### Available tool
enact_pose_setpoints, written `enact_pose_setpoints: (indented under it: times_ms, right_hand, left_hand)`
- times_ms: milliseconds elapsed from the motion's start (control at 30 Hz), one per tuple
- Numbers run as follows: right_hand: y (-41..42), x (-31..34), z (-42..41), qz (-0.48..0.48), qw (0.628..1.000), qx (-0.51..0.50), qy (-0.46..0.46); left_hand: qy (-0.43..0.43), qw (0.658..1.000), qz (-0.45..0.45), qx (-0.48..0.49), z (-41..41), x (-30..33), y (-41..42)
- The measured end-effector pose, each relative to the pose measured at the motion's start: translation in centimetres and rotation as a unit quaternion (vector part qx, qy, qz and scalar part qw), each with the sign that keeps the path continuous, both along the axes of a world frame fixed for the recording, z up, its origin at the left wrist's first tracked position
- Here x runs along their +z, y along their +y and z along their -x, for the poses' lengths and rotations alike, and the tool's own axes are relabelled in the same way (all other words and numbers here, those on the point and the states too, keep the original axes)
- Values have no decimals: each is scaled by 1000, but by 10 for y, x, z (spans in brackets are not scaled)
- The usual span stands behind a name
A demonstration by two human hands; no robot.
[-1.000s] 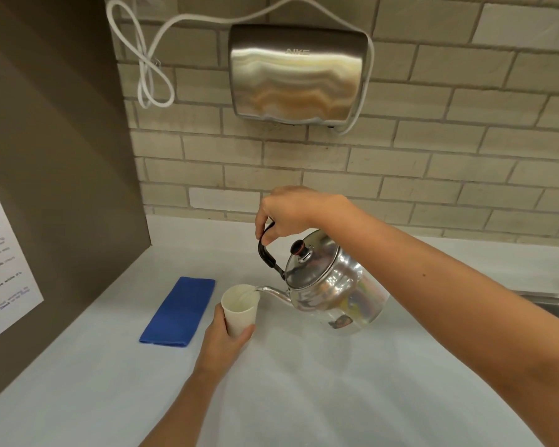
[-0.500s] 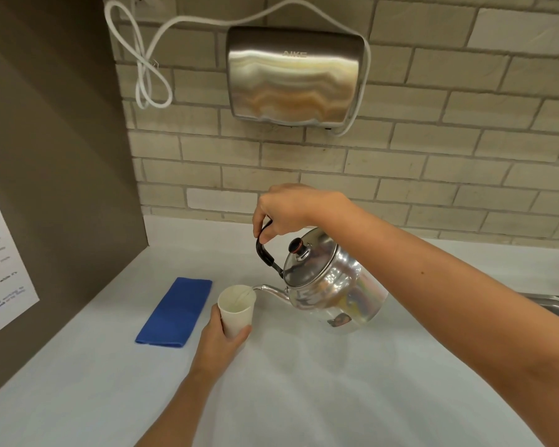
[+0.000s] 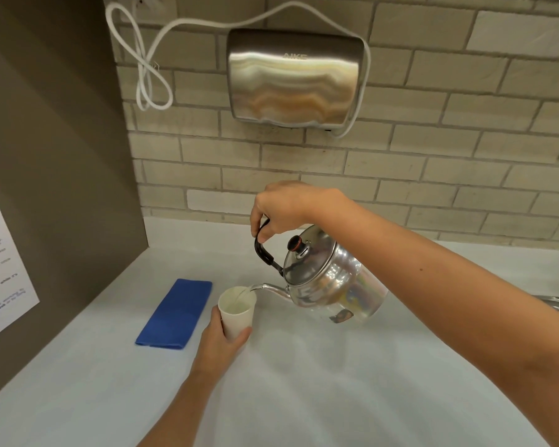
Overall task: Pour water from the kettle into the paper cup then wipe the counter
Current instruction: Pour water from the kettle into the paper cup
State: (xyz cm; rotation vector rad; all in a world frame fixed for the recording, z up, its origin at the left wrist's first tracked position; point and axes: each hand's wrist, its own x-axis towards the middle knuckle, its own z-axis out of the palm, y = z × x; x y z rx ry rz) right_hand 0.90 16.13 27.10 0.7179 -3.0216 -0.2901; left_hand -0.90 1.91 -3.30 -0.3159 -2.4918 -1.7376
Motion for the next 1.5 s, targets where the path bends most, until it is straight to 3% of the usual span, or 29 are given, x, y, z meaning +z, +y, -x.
enact_pose_setpoints:
  times_ms: [1000, 1500]
  right_hand:
    - [-16, 7, 1, -51, 999, 15, -11]
    - [-11, 0, 7, -28, 999, 25, -8]
  left_hand:
    - [-1, 1000, -13, -11, -1, 0, 1]
    - [0, 1000, -15, -15, 0, -1, 0]
